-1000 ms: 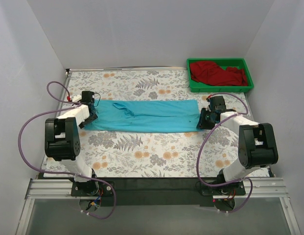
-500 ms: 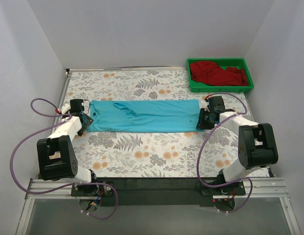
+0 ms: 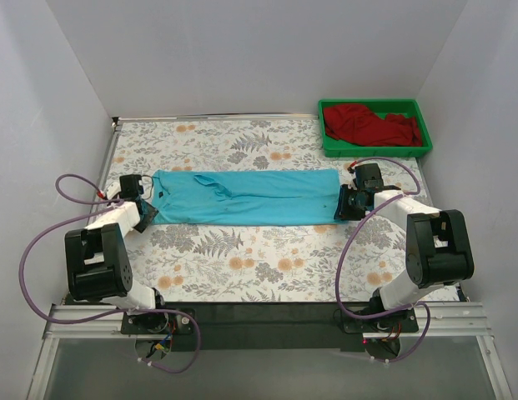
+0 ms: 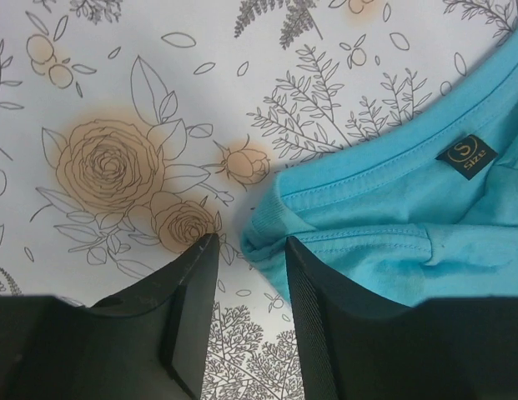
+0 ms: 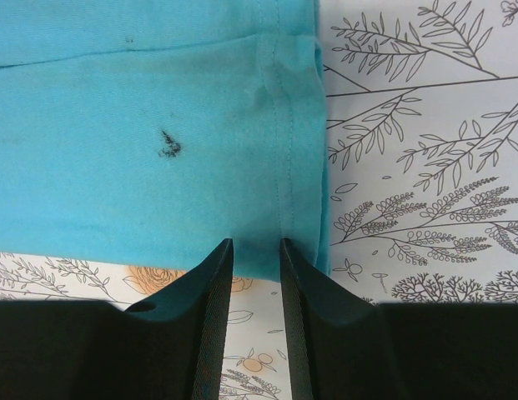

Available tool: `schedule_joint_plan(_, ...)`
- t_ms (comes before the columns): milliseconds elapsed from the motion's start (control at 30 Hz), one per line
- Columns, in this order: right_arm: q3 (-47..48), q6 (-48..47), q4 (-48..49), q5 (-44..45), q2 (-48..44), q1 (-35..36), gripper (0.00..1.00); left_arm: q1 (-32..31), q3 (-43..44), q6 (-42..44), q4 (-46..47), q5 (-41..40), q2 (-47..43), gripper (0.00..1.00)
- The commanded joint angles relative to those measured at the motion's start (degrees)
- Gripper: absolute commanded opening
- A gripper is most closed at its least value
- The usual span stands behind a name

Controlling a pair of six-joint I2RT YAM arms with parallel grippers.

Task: Fold and stack the t-shirts
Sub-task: Fold the tshirt

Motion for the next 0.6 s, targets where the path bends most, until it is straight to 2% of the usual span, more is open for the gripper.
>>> schedule_joint_plan(0,-0.7,-0.4,-2.1,0.7,0.9,0.2,0.32,0.4,-0.2,1.6,2.2,0.3,2.0,0.36)
schedule_joint_plan(133,-1.0,-0.5,-2.3,1.7,0.9,0.1,0.31,0.4,0.4,2.9,3.0,2.5,4.1,0.25)
schedule_joint_plan(233,-1.0,-0.6,-2.7,2.9,1.0,0.1,0.31,0.4,0.7,3.7,2.8,2.4,4.7,0.10)
schedule_joint_plan(267,-0.9,-0.9,-2.9,3.5,1.1,0.1,0.31,0.4,1.1,4.2,2.2,1.4,4.6,0.02)
schedule_joint_plan(333,-1.0,-1.2,-3.5,5.0,1.1,-0.5,0.31,0.4,3.7,5.3,-0.8,-2.1,4.3,0.01)
schedule_joint_plan(367,-1.1,-1.6,-3.6,5.3,0.9,-0.6,0.31,0.4,5.1,5.3,-2.4,-7.8,4.2,0.01)
schedule_joint_plan(400,-1.2,-1.8,-3.6,5.6,0.8,-0.6,0.31,0.4,7.3,5.0,-4.1,-10.2,4.2,0.01)
schedule_joint_plan(567,-1.2,-2.1,-4.5,7.9,0.9,-0.9,0.31,0.4,8.8,3.5,-8.0,-17.2,4.0,0.00)
